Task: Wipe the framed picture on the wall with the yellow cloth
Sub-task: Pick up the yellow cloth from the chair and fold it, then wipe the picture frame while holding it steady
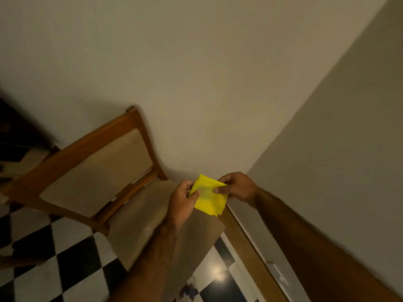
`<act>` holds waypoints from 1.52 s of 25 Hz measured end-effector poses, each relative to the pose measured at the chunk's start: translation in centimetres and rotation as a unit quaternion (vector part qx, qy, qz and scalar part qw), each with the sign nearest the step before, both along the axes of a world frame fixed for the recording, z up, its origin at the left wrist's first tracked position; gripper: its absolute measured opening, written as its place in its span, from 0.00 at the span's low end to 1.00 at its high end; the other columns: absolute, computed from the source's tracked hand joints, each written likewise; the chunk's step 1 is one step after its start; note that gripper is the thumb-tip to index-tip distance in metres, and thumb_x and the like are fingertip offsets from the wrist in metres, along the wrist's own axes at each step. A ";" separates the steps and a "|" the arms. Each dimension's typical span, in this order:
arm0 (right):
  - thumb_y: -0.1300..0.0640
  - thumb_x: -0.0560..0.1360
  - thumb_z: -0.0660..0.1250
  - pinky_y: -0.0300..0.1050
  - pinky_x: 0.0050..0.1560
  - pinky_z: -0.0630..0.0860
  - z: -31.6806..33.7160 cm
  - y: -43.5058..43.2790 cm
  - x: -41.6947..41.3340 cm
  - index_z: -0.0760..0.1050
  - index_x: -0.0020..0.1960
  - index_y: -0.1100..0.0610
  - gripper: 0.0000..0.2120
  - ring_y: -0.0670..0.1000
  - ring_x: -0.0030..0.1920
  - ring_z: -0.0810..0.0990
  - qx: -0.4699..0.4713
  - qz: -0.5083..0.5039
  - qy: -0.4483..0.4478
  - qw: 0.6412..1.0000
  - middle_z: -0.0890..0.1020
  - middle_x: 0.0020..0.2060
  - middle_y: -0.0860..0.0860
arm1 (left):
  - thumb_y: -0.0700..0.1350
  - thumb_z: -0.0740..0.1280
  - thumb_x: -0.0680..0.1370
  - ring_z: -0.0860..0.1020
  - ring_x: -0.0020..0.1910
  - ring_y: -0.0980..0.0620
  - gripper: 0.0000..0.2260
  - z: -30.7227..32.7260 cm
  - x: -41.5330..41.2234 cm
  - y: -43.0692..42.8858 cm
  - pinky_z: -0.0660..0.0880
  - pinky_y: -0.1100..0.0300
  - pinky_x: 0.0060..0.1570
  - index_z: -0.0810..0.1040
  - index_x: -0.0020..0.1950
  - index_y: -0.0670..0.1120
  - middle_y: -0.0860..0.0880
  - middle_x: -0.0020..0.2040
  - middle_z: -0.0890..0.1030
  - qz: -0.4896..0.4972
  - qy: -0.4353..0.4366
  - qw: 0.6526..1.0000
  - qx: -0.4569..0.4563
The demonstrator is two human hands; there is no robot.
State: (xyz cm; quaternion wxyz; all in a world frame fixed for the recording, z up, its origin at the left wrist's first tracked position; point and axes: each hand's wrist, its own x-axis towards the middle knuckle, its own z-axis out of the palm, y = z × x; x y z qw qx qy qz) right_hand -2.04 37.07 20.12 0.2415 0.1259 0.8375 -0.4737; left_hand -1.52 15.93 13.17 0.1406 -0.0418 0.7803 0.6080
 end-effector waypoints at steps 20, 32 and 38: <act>0.64 0.71 0.77 0.55 0.56 0.84 59.6 17.9 27.3 0.84 0.57 0.66 0.16 0.60 0.55 0.87 0.178 -0.232 0.414 0.862 0.87 0.53 0.63 | 0.48 0.76 0.73 0.84 0.48 0.50 0.14 58.4 10.5 26.6 0.82 0.51 0.47 0.84 0.56 0.45 0.48 0.49 0.87 -0.270 0.317 0.867 0.273; 0.43 0.75 0.70 0.46 0.56 0.76 82.0 23.2 44.7 0.84 0.62 0.58 0.22 0.55 0.57 0.84 0.571 -0.333 0.586 0.469 0.87 0.58 0.56 | 0.50 0.75 0.73 0.82 0.54 0.45 0.18 88.0 17.5 34.3 0.80 0.41 0.58 0.81 0.61 0.44 0.45 0.54 0.84 -0.221 0.493 0.746 0.389; 0.44 0.79 0.65 0.55 0.78 0.62 86.2 31.3 55.0 0.63 0.78 0.65 0.36 0.61 0.80 0.62 0.692 -0.393 0.523 0.305 0.66 0.78 0.63 | 0.52 0.75 0.73 0.82 0.56 0.44 0.22 95.9 17.7 38.7 0.80 0.47 0.57 0.80 0.63 0.43 0.46 0.57 0.84 -0.170 0.529 0.746 0.369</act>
